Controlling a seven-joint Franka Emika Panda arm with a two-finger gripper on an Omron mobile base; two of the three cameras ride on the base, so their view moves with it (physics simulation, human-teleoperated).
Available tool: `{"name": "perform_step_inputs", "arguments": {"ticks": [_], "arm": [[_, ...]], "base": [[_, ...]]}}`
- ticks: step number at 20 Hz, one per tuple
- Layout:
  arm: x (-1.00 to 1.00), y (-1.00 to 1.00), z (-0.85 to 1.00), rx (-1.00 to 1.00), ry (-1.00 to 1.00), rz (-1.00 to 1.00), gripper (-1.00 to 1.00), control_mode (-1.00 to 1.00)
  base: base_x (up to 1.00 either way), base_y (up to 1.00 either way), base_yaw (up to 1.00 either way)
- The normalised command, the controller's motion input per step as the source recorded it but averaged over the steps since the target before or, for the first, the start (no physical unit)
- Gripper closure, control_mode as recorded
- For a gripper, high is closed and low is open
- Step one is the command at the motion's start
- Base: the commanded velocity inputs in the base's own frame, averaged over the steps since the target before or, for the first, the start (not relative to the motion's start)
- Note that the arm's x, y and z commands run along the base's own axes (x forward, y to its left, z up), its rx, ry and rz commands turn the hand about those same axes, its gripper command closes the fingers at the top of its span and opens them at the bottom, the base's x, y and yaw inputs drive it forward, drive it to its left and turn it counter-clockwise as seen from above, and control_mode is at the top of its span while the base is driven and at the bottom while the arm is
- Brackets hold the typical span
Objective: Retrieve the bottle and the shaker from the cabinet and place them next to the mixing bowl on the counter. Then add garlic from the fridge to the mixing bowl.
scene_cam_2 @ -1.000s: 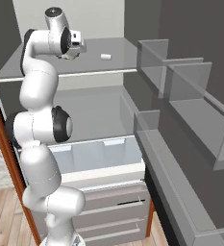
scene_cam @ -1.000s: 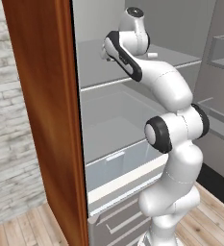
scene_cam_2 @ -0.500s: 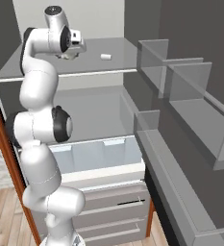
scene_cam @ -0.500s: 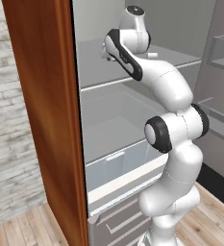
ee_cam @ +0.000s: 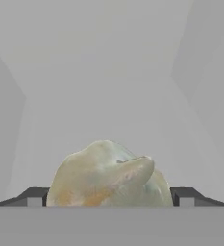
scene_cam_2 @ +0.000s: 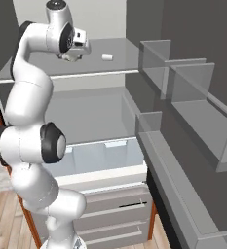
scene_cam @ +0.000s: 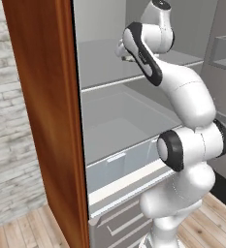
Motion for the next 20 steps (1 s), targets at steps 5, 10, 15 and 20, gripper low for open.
{"name": "perform_step_inputs", "arguments": {"ticks": [5, 10, 15, 20], "arm": [[-0.91, -0.50, 0.08, 0.08, -0.01, -0.06, 1.00, -1.00], [-1.00, -0.58, 0.03, 0.07, 0.00, -0.05, 1.00, -1.00], [-1.00, -0.42, -0.03, 0.03, 0.00, -0.04, 1.00, -1.00], [-0.96, -0.27, -0.13, 0.00, 0.00, 0.00, 1.00, -1.00]], "base": [[0.00, 0.00, 0.00], [0.00, 0.00, 0.00], [0.00, 0.00, 0.00], [0.00, 0.00, 0.00]]}}
